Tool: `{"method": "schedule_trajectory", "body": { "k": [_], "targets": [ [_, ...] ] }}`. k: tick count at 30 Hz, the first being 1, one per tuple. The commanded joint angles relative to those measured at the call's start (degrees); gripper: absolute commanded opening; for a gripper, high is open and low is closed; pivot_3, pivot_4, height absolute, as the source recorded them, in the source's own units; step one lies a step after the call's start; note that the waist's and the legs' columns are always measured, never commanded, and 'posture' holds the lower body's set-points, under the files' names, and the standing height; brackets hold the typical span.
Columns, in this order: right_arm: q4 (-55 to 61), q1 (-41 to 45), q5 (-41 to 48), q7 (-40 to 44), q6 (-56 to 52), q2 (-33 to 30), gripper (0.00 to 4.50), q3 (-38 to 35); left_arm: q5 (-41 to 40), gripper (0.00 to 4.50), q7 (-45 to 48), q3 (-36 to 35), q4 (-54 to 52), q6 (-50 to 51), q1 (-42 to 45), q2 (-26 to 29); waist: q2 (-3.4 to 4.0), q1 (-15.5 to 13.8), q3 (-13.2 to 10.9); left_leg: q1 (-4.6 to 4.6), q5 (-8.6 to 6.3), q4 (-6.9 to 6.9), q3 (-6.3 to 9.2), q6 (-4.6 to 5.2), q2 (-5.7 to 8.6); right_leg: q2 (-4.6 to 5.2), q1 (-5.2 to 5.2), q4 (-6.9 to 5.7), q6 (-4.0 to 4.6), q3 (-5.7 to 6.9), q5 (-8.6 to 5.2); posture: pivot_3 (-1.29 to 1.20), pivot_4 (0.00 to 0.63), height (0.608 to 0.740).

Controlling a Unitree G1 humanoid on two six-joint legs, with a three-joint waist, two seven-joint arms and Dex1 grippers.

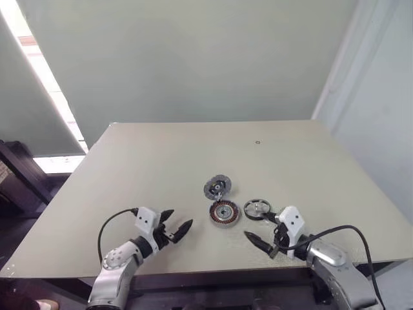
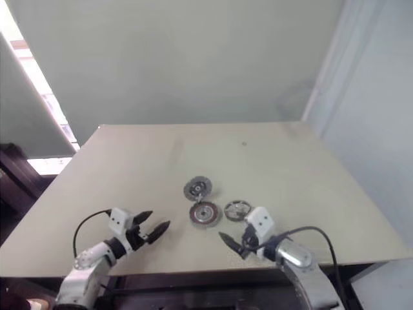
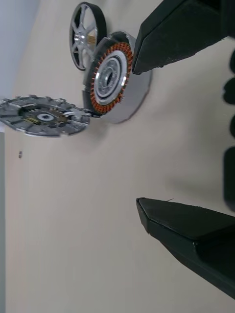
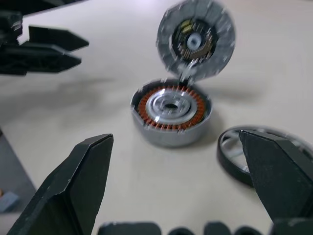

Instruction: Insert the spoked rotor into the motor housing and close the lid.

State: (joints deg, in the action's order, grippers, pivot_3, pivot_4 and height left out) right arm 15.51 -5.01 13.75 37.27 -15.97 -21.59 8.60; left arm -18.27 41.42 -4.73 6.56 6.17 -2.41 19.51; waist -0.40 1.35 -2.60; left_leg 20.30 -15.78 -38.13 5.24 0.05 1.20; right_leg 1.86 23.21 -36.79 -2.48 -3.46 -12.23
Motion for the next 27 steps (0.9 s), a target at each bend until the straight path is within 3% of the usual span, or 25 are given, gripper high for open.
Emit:
{"method": "schedule_trajectory", "body": {
  "k": [1, 15, 27],
  "targets": [
    [0.94, 0.82, 1.01, 0.63, 0.29, -0.21, 4.5, -0.54, -1.16, 4.45, 0.23, -0.27, -3.44, 0.8, -0.08, 0.51, 0.0, -0.02, 0.0, 0.02, 0.0, 0.0, 0.01, 0.0, 0.0, 0.0, 0.01, 0.0, 0.0, 0.01, 0.0, 0.0, 0.0, 0.74],
    [0.34, -0.26, 0.57, 1.24, 0.73, -0.21, 4.5, 0.31, -1.86, 4.45, 0.56, -0.01, -8.69, 4.57, -5.0, 1.28, 0.02, 0.06, -0.01, 0.0, 0.0, 0.01, -0.04, 0.0, 0.0, 0.0, 0.03, 0.0, 0.01, -0.05, 0.0, 0.0, 0.0, 0.74],
    [-0.03, 1.25, 0.37, 1.71, 0.83, -0.69, 4.5, -0.01, -1.49, 4.45, -0.03, 0.53, -7.38, 3.18, -3.57, -0.94, 0.02, 0.15, -0.01, -0.01, 0.0, 0.0, -0.05, 0.0, 0.0, 0.0, 0.02, 0.0, 0.01, -0.05, -0.01, 0.0, 0.0, 0.74]
  ]
}}
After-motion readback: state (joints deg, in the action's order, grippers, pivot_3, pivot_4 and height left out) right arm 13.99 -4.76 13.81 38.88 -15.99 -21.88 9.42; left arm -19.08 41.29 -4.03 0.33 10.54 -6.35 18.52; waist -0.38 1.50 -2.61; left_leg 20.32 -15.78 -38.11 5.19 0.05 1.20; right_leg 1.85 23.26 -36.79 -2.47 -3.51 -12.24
